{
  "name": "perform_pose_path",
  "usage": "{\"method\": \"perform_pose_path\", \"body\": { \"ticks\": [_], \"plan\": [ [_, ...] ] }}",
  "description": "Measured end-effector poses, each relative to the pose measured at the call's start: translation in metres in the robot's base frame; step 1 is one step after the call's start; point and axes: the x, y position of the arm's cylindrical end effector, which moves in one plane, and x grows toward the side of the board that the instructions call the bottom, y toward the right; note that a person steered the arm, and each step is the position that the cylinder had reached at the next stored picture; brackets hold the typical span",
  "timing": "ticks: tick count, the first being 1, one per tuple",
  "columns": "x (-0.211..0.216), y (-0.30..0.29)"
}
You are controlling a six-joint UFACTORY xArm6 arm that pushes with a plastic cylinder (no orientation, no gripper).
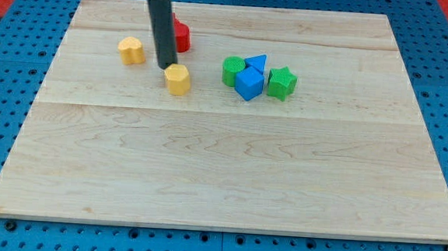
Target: Move the yellow hexagon into the yellow heart
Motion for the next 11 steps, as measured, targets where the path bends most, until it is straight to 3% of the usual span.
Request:
{"method": "perform_pose_path", "body": {
  "ticks": [2, 3, 5, 6, 7, 9, 10, 11],
  "plan": [
    [0.069, 0.045],
    [0.102, 0.095],
    [0.069, 0.01],
    [0.115, 0.029],
    [0.112, -0.017],
    [0.041, -0.052],
    [0.019, -0.061],
    [0.034, -0.03]
  ]
}}
